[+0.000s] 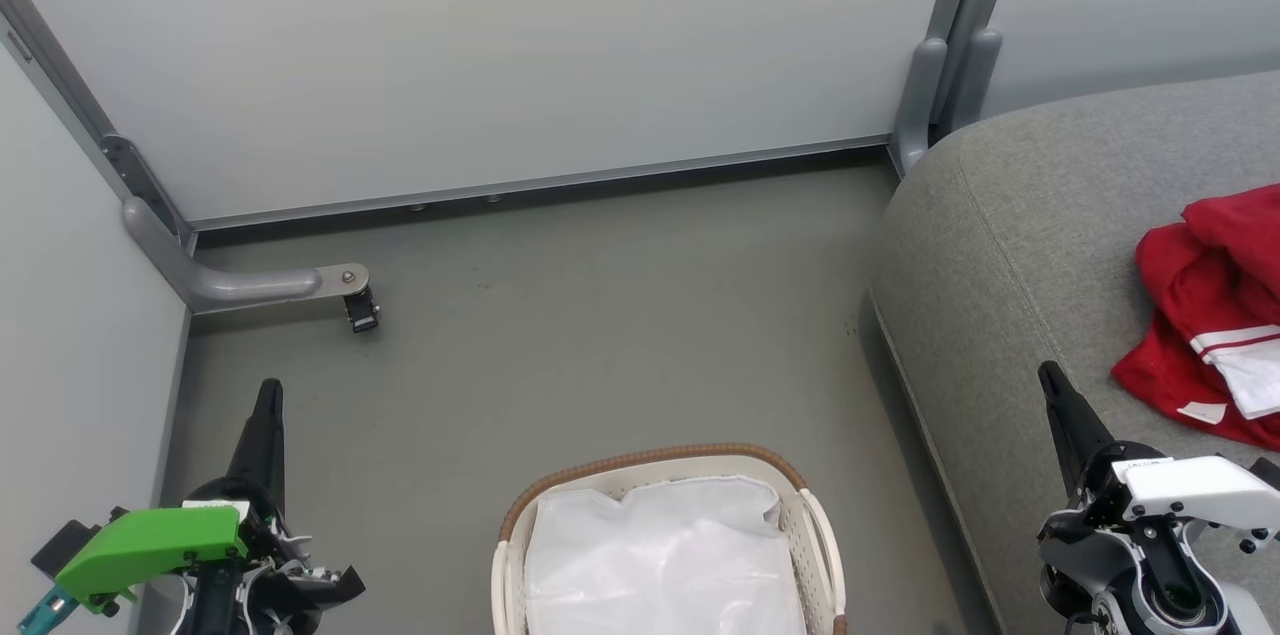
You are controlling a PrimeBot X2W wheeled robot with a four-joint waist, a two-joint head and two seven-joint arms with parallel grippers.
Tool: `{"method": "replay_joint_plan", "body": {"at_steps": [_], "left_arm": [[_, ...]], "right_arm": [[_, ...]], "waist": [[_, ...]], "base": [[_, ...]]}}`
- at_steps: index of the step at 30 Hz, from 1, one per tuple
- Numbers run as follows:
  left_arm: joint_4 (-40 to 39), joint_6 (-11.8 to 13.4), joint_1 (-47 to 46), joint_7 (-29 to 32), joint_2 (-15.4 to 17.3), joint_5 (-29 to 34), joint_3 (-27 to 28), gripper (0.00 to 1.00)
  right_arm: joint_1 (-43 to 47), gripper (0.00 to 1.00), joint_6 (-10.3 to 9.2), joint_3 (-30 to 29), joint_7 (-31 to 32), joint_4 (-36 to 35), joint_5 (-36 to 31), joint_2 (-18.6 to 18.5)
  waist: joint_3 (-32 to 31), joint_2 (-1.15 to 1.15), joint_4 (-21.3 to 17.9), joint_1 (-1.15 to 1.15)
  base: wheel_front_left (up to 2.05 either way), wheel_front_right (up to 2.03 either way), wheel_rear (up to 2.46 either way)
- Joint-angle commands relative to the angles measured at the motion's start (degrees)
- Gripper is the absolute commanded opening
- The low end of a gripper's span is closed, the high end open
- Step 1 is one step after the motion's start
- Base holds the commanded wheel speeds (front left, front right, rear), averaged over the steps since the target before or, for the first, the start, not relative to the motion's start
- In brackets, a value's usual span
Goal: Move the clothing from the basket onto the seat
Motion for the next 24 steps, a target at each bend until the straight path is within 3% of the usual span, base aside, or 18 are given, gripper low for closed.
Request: {"method": "replay_joint_plan", "body": {"at_steps": [1, 24], "left_arm": [[-0.2, -0.2, -0.7, 0.2, 0.4, -0.2, 0.1, 0.0], [-0.2, -0.2, -0.7, 0.2, 0.4, -0.2, 0.1, 0.0]], "right_arm": [[0.5, 0.0, -0.01, -0.1, 0.2, -0.2, 0.2, -0.1], [0.5, 0.0, -0.01, -0.1, 0.2, -0.2, 0.2, -0.1]], "waist": [[0.0, 0.28, 0.0, 0.0], [0.0, 0.28, 0.0, 0.0]], "base": [[0.0, 0.0, 0.0], [0.0, 0.0, 0.0]]}}
